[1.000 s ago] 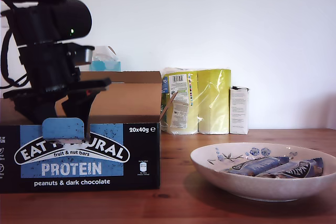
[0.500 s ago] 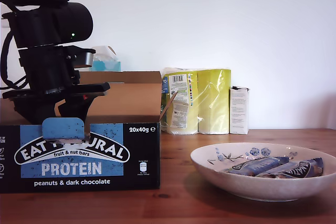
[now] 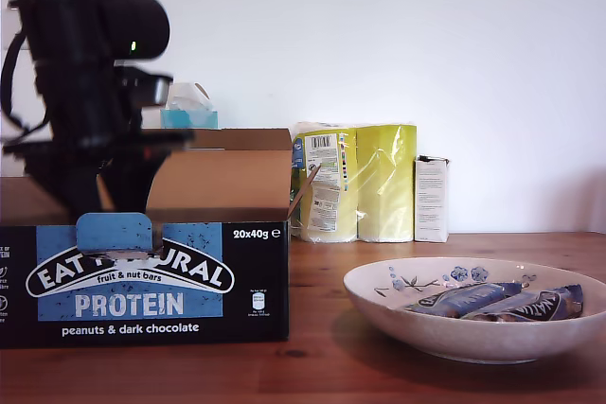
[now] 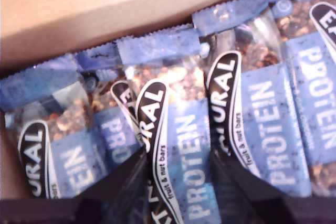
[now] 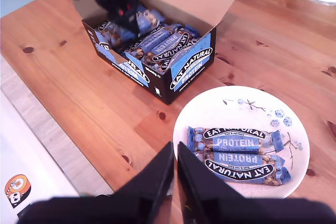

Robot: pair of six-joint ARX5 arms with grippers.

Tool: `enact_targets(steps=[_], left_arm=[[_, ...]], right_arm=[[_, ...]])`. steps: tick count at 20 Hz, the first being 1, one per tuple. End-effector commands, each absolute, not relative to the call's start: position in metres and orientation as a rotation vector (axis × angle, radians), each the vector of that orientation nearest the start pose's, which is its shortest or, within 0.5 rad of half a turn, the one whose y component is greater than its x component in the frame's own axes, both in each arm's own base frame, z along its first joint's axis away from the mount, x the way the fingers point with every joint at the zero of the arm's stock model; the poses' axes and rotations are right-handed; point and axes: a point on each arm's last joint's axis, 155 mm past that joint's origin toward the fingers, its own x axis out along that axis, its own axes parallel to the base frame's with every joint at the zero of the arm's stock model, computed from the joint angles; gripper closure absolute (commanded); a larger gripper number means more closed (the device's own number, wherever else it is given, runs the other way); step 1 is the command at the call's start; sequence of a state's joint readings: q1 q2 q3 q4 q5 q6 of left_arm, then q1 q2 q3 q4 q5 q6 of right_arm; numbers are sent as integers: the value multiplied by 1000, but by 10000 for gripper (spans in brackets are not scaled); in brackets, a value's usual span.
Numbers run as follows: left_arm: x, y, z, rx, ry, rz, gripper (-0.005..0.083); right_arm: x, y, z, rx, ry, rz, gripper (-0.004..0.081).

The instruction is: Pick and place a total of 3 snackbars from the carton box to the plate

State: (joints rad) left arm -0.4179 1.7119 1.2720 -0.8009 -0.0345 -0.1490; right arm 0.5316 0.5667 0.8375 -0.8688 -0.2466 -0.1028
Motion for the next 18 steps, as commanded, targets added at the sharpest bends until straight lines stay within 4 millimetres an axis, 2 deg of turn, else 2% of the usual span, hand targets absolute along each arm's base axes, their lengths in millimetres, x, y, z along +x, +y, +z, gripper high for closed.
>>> enact_targets(steps=[1, 3, 5, 8, 11, 13, 15, 18], left_arm=[[366, -163, 104, 205, 1163, -305, 597], [373, -185, 136, 323, 1063, -422, 596], [378, -216, 167, 431, 945, -545, 596], [378, -283, 213, 587, 676, -763, 596], [358, -353, 246, 761, 368, -981, 596], [339, -389, 257, 895, 168, -1115, 592], [320, -419, 258, 1025, -17, -1237, 590], [307, -443, 232, 1192, -161, -1343, 556]], right_arm=[[168, 150, 228, -183, 569, 784, 783], [168, 150, 228, -185, 568, 784, 783], [168, 150, 228, -185, 568, 784, 783], [166, 149, 230, -182, 559, 784, 783], [157, 144, 232, -169, 552, 781, 783], [148, 139, 234, -147, 545, 776, 783], [137, 133, 237, -123, 526, 771, 783], [124, 124, 244, -98, 481, 767, 783]])
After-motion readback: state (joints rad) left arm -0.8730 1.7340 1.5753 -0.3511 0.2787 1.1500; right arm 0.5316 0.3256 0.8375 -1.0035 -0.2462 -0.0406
